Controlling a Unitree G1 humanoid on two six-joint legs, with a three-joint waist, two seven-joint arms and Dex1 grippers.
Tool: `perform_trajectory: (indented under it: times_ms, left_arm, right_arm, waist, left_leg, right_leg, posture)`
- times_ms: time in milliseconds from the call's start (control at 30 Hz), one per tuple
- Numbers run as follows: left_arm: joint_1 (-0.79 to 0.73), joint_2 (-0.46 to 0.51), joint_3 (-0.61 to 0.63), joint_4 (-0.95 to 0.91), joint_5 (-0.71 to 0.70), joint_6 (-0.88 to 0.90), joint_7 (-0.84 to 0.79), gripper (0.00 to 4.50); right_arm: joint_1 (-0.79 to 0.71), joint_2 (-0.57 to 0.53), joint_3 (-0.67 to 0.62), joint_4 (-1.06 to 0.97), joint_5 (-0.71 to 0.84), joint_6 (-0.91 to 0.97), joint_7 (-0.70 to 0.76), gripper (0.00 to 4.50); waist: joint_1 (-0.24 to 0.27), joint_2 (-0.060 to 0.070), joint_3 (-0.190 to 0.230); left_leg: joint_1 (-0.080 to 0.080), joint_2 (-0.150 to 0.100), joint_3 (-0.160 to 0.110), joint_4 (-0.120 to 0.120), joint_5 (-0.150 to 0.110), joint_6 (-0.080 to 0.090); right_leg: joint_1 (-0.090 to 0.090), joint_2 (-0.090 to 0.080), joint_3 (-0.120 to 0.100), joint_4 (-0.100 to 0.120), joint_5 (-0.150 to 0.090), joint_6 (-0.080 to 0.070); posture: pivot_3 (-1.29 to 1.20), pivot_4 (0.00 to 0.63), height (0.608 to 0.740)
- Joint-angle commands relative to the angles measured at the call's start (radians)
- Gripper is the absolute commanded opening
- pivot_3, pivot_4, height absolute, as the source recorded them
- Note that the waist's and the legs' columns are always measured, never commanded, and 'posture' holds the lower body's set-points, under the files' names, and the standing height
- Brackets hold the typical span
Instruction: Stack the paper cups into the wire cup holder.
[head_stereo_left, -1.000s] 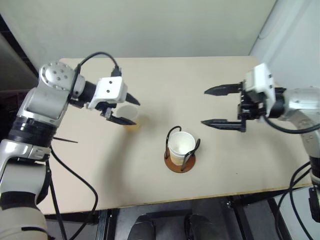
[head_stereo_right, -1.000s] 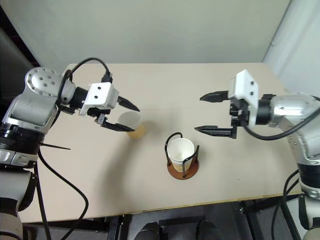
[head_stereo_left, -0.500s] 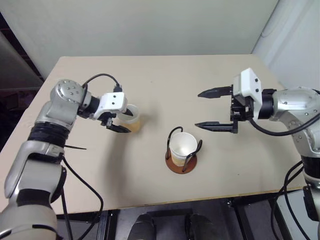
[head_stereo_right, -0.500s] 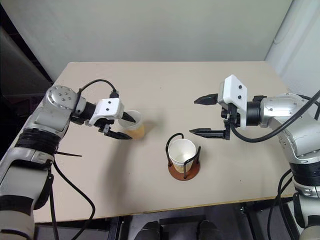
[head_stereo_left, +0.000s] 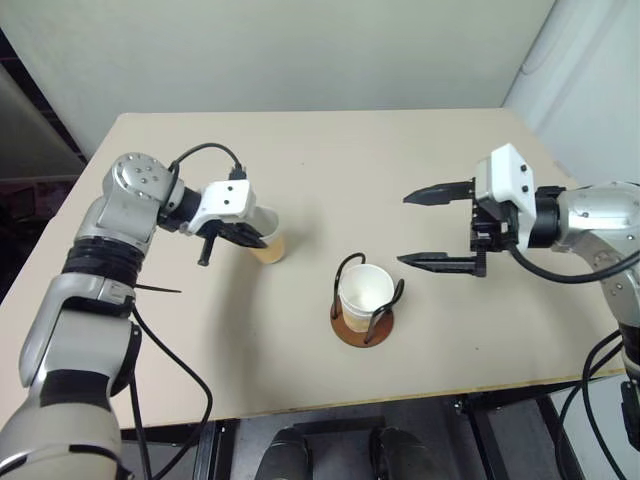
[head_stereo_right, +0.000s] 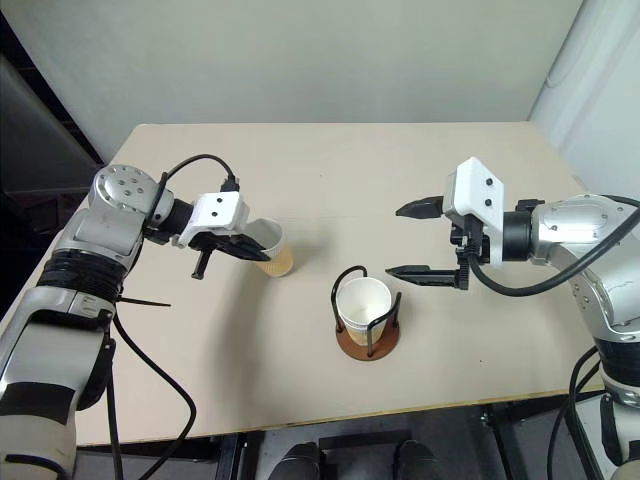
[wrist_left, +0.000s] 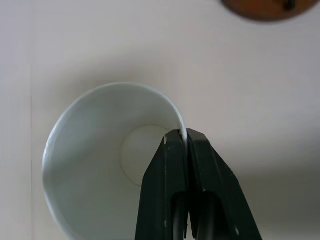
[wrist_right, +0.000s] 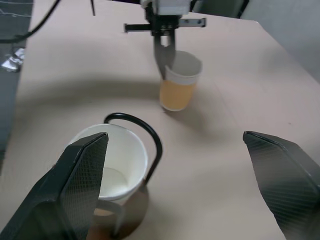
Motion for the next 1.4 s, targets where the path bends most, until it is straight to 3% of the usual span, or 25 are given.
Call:
perform_trajectory:
  times_ms: [33,233,400,500,767,867,1000,1100,1333,1400]
  left_arm:
    - [-0.125,0.03,0.046,-0.257,-0.265,0.127,-0.04,0.03]
    - [-0.217,0.012,0.001,-0.476,-0.524,0.226,-0.04,0.03]
    - [-0.202,0.087,-0.231,-0.583,-0.605,0.141,-0.04,0.03]
    - [-0.205,0.095,-0.305,-0.572,-0.592,0.088,-0.04,0.03]
    - [-0.176,0.059,-0.364,-0.57,-0.56,0.049,-0.04,0.03]
    - [-0.132,0.015,-0.378,-0.544,-0.414,0.01,-0.04,0.03]
    - [-0.108,-0.026,-0.351,-0.535,-0.35,0.022,-0.04,0.03]
    - [-0.103,-0.039,-0.334,-0.552,-0.363,0.044,-0.04,0.63]
    - [-0.066,-0.065,-0.257,-0.572,-0.342,0.068,-0.03,3.04]
    - [-0.059,-0.074,-0.195,-0.554,-0.326,0.106,0.029,3.04]
  right_arm:
    - [0.028,-0.079,-0.143,-0.009,0.041,-0.009,0.04,4.5]
    - [0.097,-0.152,-0.274,-0.031,0.126,0.013,0.081,4.5]
    - [0.161,-0.19,-0.369,-0.1,0.197,0.047,0.07,4.5]
    - [0.195,-0.203,-0.392,-0.113,0.199,0.053,0.051,4.5]
    - [0.254,-0.219,-0.419,-0.134,0.201,0.046,0.024,4.5]
    - [0.272,-0.222,-0.424,-0.134,0.197,0.036,0.024,4.5]
    - [0.269,-0.223,-0.42,-0.137,0.204,0.034,0.017,4.5]
    - [0.266,-0.223,-0.411,-0.133,0.202,0.028,0.017,4.5]
    - [0.226,-0.193,-0.337,-0.121,0.212,0.01,0.023,4.5]
    - [0.194,-0.178,-0.297,-0.099,0.204,-0.007,0.032,4.5]
  waist:
    - [0.009,-0.002,0.001]
    - [0.008,0.001,-0.002]
    - [-0.006,0.002,-0.001]
    - [-0.007,0.002,-0.001]
    - [-0.006,0.002,-0.001]
    - [-0.005,0.003,-0.002]
    - [-0.006,0.003,-0.002]
    - [-0.006,0.003,-0.002]
    - [-0.006,0.003,-0.002]
    - [-0.006,0.003,-0.002]
  left_leg:
    - [-0.002,0.0,0.0,0.0,0.001,-0.002]
    - [0.0,-0.001,0.016,0.001,0.002,-0.004]
    - [0.006,-0.001,0.026,0.002,-0.001,0.0]
    - [0.006,-0.001,0.025,0.003,-0.003,0.003]
    - [0.007,-0.001,0.023,0.008,-0.006,0.01]
    - [0.007,-0.001,0.024,0.008,-0.007,0.011]
    - [0.007,-0.001,0.024,0.009,-0.007,0.011]
    - [0.007,-0.001,0.024,0.01,-0.008,0.012]
    - [0.007,-0.001,0.025,0.01,-0.008,0.012]
    - [0.007,-0.001,0.025,0.01,-0.008,0.012]
  right_leg:
    - [0.0,0.0,0.0,0.0,0.0,0.0]
    - [0.001,-0.002,0.003,-0.006,0.001,0.005]
    - [0.003,-0.003,0.007,-0.003,-0.001,0.009]
    - [0.003,-0.002,0.007,-0.001,-0.001,0.009]
    - [0.005,-0.002,0.007,0.0,-0.001,0.009]
    - [0.006,-0.002,0.007,0.0,-0.001,0.009]
    - [0.006,-0.002,0.007,0.0,0.0,0.01]
    - [0.007,-0.002,0.007,0.0,0.0,0.01]
    - [0.007,-0.002,0.007,0.0,0.0,0.01]
    - [0.007,-0.001,0.007,0.0,0.0,0.01]
  posture:
    - [0.0,0.15,0.74]
    - [0.0,0.15,0.74]
    - [0.0,0.15,0.74]
    - [0.0,0.15,0.74]
    - [0.0,0.15,0.74]
    - [0.0,0.15,0.74]
    - [0.0,0.15,0.74]
    - [0.0,0.15,0.74]
    - [0.0,0.15,0.74]
    - [0.0,0.15,0.74]
